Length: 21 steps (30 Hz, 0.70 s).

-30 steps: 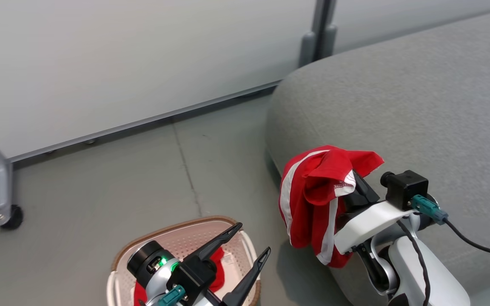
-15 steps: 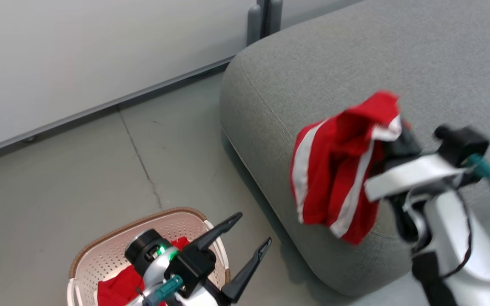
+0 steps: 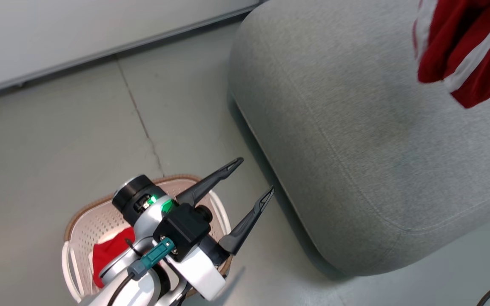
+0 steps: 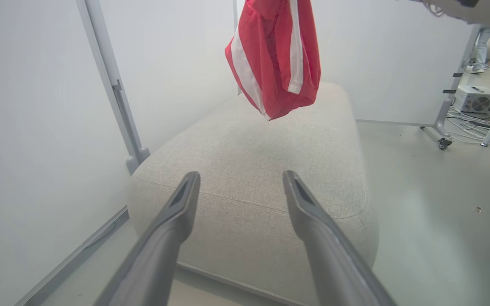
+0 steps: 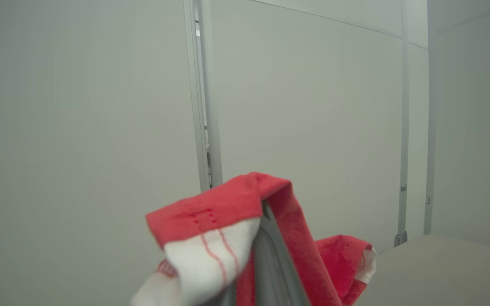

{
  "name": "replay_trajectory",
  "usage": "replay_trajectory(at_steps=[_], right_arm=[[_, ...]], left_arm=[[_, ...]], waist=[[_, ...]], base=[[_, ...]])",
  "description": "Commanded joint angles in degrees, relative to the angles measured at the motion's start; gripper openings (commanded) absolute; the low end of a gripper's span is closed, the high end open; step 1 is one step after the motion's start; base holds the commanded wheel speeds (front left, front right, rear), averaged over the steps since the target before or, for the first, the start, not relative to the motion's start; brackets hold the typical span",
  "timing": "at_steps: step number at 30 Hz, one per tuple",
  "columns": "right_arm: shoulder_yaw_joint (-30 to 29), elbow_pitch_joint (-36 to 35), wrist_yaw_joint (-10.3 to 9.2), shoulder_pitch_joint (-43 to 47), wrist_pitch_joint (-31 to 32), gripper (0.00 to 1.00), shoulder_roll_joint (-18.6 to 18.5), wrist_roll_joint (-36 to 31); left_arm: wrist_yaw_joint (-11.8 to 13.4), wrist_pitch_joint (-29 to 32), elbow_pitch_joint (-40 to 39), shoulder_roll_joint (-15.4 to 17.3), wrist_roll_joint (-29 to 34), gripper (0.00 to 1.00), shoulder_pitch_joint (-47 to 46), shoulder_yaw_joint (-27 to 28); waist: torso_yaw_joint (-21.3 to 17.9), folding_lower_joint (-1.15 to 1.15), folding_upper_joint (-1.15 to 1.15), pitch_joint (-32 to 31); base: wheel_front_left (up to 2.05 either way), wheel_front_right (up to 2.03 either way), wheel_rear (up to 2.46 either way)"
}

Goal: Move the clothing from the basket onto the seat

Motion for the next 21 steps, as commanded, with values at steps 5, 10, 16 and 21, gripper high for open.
replay_trajectory(at_steps=[5, 10, 16, 21], right_arm=[[-3.82, 7.6, 0.11, -3.17, -1.51, 0.0, -2.78, -0.15], [-6.0, 13.8, 0.11, -3.59, -2.96, 0.0, -3.8, 0.96], [-9.05, 22.88, 0.11, -2.7, -4.19, 0.0, -2.91, 1.62], [-10.57, 26.42, 0.1, -1.96, -4.54, 0.0, -2.29, 1.47]], left_arm=[[-0.58, 0.82, -1.98, 1.34, 0.78, 1.0, -3.49, -0.24], [-1.0, 2.05, -3.65, 2.59, 1.18, 1.0, -5.59, -0.4], [-1.21, 3.18, -4.57, 4.78, 2.17, 1.0, -8.28, -0.31], [-1.35, 2.92, -4.49, 5.71, 2.23, 1.0, -9.17, -0.5]], waist=[[3.33, 0.0, 0.0, 7.29], [4.33, 0.0, 0.0, 12.43], [4.71, 0.0, 0.0, 17.93], [4.48, 0.0, 0.0, 19.43]], base=[[0.0, 0.0, 0.0], [0.0, 0.0, 0.0], [0.0, 0.0, 0.0], [0.0, 0.0, 0.0]])
